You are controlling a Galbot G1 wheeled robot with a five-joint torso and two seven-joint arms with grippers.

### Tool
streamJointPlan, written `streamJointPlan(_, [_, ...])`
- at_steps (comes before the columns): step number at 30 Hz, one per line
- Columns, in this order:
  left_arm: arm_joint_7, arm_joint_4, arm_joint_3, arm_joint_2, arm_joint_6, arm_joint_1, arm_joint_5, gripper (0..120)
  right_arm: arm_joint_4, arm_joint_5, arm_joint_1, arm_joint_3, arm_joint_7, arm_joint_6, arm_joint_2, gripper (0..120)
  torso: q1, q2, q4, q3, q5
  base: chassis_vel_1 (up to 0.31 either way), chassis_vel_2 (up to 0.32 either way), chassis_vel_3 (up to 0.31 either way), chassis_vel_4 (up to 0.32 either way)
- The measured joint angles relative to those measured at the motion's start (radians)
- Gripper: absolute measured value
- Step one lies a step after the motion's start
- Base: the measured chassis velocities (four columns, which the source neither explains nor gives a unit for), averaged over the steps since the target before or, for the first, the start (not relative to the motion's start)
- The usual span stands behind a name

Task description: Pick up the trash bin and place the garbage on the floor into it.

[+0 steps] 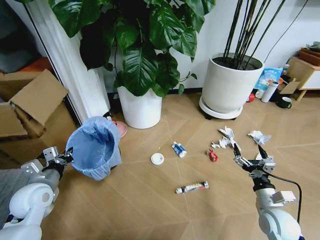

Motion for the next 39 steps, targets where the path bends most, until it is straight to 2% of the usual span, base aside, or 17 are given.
streamJointPlan(9, [0.001,0.008,-0.001,0.000,-0.001,-0.001,0.001,0,-0.050,-0.045,-0.008,-0.092,0.018,-0.056,-0.011,100,0.000,0.000,-0.0002,0.000,0.0005,-0.154,0.141,0.128,-0.118])
streamJointPlan(11, [0.001,0.010,-0.001,0.003,-0.001,-0.002,0.001,0,-0.076,-0.067,-0.022,-0.118,0.004,-0.079,-0.061,100,0.000,0.000,-0.0007,0.000,0.0004,0.000,0.000,0.000,0.000])
streamJointPlan(13, [0.001,0.014,-0.001,0.008,-0.002,-0.002,0.001,0,-0.097,-0.066,-0.053,-0.149,-0.039,-0.111,-0.151,100,0.000,0.000,-0.0001,0.000,0.0002,0.049,-0.025,-0.059,0.023])
streamJointPlan(14, [0.001,0.014,-0.001,0.008,-0.002,-0.002,0.001,0,-0.097,-0.066,-0.053,-0.149,-0.039,-0.111,-0.151,100,0.000,0.000,-0.0001,0.000,0.0002,0.059,-0.033,-0.059,0.023])
streamJointPlan(16, [0.002,0.015,0.000,0.010,-0.001,0.000,0.000,0,-0.122,-0.030,-0.084,-0.187,-0.104,-0.124,-0.242,100,0.000,0.000,0.0001,0.000,0.0002,0.022,-0.021,-0.026,0.026])
streamJointPlan(17, [0.002,0.015,0.000,0.010,-0.001,0.000,0.000,0,-0.122,-0.030,-0.084,-0.187,-0.104,-0.124,-0.242,100,0.000,0.000,0.0001,0.000,0.0002,0.000,0.000,0.000,0.000])
streamJointPlan(19, [0.005,0.017,0.001,0.011,-0.002,0.002,0.000,0,-0.159,-0.017,-0.087,-0.230,-0.129,-0.130,-0.311,100,0.000,0.000,0.0001,0.000,0.0003,0.000,0.000,0.000,0.000])
streamJointPlan(21, [0.006,0.018,0.001,0.011,-0.003,0.003,0.001,0,-0.174,-0.016,-0.079,-0.247,-0.141,-0.132,-0.332,100,0.000,0.000,-0.0001,0.000,0.0002,0.000,0.000,0.000,0.000])
streamJointPlan(24, [0.007,0.024,-0.001,0.012,-0.004,0.005,0.001,0,-0.268,-0.010,0.000,-0.336,-0.194,-0.143,-0.397,100,0.000,0.000,0.0001,0.000,0.0003,0.000,0.000,0.000,0.000])
streamJointPlan(26, [0.007,0.025,-0.002,0.013,-0.004,0.006,0.001,0,-0.306,-0.009,0.027,-0.362,-0.220,-0.142,-0.406,100,0.000,0.000,0.0000,0.000,0.0003,0.000,0.000,0.000,0.000])
streamJointPlan(28, [0.005,0.029,-0.003,0.016,-0.004,0.006,0.001,0,-0.405,-0.003,0.102,-0.421,-0.342,-0.122,-0.415,100,0.000,0.000,0.0003,0.000,0.0005,0.000,0.000,0.000,0.000])
streamJointPlan(30, [0.005,0.029,-0.003,0.017,-0.004,0.006,0.001,0,-0.412,-0.002,0.107,-0.425,-0.353,-0.121,-0.415,100,0.000,0.000,0.0003,0.000,0.0006,0.000,0.000,0.000,0.000])
streamJointPlan(32, [0.004,0.031,-0.003,0.020,-0.004,0.010,0.001,0,-0.516,0.005,0.203,-0.505,-0.518,-0.097,-0.427,100,0.000,0.000,-0.0002,0.000,0.0004,0.000,0.000,0.000,0.000])
streamJointPlan(33, [0.004,0.031,-0.003,0.020,-0.004,0.010,0.001,0,-0.516,0.005,0.203,-0.505,-0.518,-0.097,-0.427,100,0.000,0.000,-0.0002,0.000,0.0004,0.000,0.000,0.000,0.000])
streamJointPlan(36, [0.003,0.031,-0.003,0.020,-0.004,0.012,0.002,0,-0.622,0.018,0.344,-0.596,-0.700,-0.080,-0.448,100,0.000,0.000,-0.0002,0.000,0.0002,0.000,0.000,0.000,0.000])
streamJointPlan(38, [0.004,0.031,-0.003,0.020,-0.004,0.014,0.003,0,-0.647,0.019,0.382,-0.617,-0.737,-0.075,-0.449,100,0.000,0.000,0.0000,0.000,-0.0001,0.000,0.000,0.000,0.000])
streamJointPlan(39, [0.003,0.029,-0.005,0.020,-0.005,0.018,0.004,0,-0.709,0.021,0.466,-0.662,-0.815,-0.063,-0.448,100,0.000,0.000,0.0002,0.000,0.0000,0.000,0.000,0.000,0.000])
